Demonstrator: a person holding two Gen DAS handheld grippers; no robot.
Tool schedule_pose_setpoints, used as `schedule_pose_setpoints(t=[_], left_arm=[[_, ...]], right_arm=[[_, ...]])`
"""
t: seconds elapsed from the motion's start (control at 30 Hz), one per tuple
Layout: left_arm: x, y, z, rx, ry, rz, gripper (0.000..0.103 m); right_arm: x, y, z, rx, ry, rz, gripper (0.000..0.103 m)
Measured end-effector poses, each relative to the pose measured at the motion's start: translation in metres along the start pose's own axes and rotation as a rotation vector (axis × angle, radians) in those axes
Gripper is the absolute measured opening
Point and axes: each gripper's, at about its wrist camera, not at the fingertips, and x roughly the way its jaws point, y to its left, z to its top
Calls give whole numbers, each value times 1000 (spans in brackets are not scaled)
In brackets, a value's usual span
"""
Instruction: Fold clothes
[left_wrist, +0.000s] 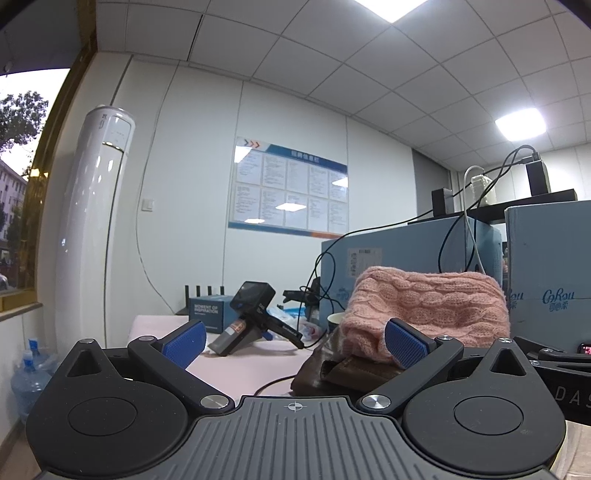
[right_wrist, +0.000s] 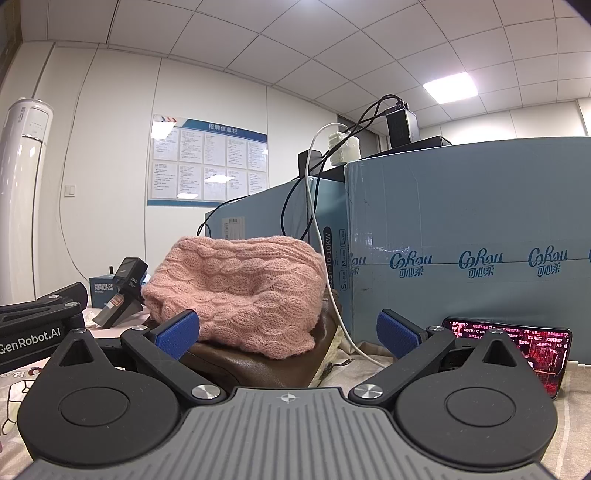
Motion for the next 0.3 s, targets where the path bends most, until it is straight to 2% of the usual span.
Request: schedule_pose_setpoints(t=[0.3], left_arm=[[0, 1, 0, -3, 3, -2, 103]], right_arm=[[0, 0, 0, 0, 2, 1, 103]])
